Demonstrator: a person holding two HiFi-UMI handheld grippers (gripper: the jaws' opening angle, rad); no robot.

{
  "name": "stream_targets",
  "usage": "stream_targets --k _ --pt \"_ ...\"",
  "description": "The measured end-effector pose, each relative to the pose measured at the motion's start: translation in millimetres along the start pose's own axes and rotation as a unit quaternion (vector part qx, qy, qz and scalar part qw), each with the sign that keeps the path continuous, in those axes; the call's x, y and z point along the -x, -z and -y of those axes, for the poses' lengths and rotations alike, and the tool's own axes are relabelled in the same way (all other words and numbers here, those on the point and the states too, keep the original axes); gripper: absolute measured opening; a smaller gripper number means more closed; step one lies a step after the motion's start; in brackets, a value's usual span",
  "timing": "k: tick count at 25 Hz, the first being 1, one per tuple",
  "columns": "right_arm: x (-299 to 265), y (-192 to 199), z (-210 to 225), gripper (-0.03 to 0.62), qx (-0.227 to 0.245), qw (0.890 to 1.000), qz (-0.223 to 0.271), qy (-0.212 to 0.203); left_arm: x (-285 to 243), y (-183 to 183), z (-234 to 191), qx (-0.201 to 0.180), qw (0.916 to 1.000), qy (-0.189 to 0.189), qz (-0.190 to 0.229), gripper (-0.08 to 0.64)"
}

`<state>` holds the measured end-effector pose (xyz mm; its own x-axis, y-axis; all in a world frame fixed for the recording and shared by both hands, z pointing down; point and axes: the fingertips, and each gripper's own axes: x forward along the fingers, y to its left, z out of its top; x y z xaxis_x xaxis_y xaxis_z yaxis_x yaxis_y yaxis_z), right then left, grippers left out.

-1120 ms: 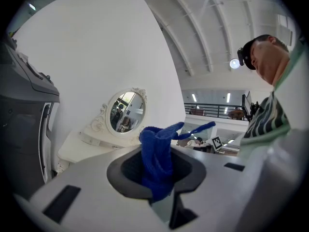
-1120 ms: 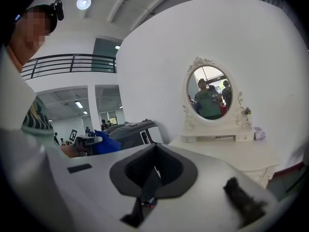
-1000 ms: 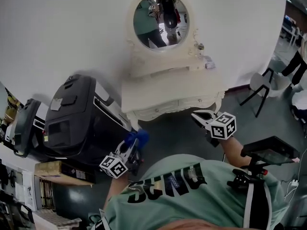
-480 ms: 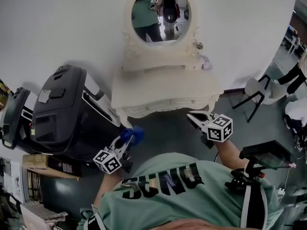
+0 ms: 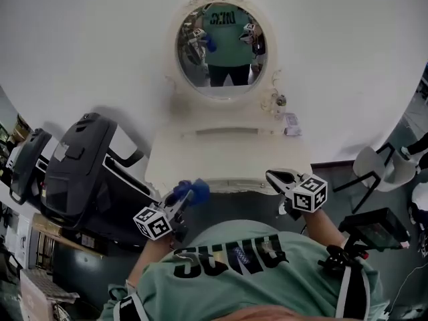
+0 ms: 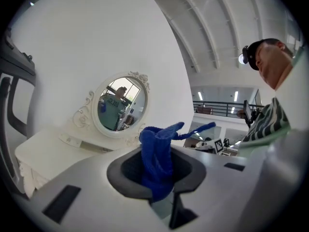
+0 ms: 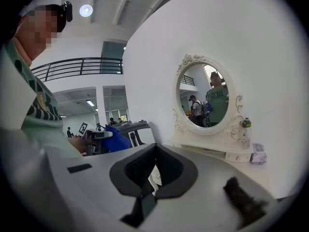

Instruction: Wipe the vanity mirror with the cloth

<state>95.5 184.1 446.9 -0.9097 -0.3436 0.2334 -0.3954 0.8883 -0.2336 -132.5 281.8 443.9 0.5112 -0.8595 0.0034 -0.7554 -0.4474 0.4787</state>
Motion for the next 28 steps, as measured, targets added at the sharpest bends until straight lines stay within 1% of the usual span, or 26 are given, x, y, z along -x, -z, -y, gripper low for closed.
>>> stream_targets --k 2,4,7,10,12,14,16,19,21,22,24,26,28 --pt "7.4 1.2 26.9 0.008 0.002 1.0 -0.002 0.002 -30.4 1.0 3.5 0.0 1.0 0.006 0.004 0.08" --pt "12.2 7.0 37.0 0.008 0.004 1.0 0.003 0.002 -44.7 7.1 8.9 -0.008 0.9998 0.017 0.004 0.08" --pt "8.6 4.6 67.0 0.008 -0.001 1.0 0.004 -0.001 -76.4 7.9 5.0 -0.019 0.9996 0.019 -0.01 0.08" --pt "-9.2 -3.5 112.4 0.008 -0.015 1.0 -0.01 -0.005 -117.6 -2.0 -19.7 -0.006 0.9997 0.008 -0.022 0.08" --pt "-25.6 -5.1 131.4 0.008 -0.021 1.0 -0.015 -0.001 -133.1 -7.9 -42.4 0.001 0.9997 0.007 -0.023 0.08" --pt "-46.1 -6.4 142.8 0.008 -0.024 1.0 -0.017 0.01 -143.4 -15.4 -67.7 0.004 0.9996 0.016 -0.022 0.08" --pt "-70.1 -12.5 151.3 0.008 -0.024 0.999 -0.015 0.026 -155.4 -28.7 -94.1 -0.004 0.9991 0.034 -0.024 0.08" --pt "-114.1 -36.2 164.8 0.008 -0.022 0.998 -0.007 0.058 -179.8 -61.9 -138.4 -0.031 0.9969 0.067 -0.029 0.08" --pt "-144.9 -54.1 164.1 0.008 -0.019 0.998 -0.007 0.067 -193.9 -90.2 -170.4 -0.052 0.9949 0.078 -0.037 0.08" --pt "-158.8 -62.4 163.5 0.008 -0.009 0.997 -0.011 0.07 -200.3 -105.6 -184.7 -0.068 0.9934 0.083 -0.04 0.08" --pt "-184.8 -79.2 172.8 0.008 0.005 0.996 -0.016 0.089 -214.3 -136.2 -212.6 -0.11 0.9893 0.085 -0.043 0.08" --pt "-211.2 -92.5 184.7 0.008 -0.01 0.995 -0.009 0.103 -228.0 -162.2 -237.3 -0.148 0.9845 0.083 -0.045 0.08" --pt "-233.8 -96.9 188.8 0.008 -0.015 0.995 -0.017 0.097 -240.4 -180.3 -252.9 -0.184 0.9789 0.078 -0.043 0.08"
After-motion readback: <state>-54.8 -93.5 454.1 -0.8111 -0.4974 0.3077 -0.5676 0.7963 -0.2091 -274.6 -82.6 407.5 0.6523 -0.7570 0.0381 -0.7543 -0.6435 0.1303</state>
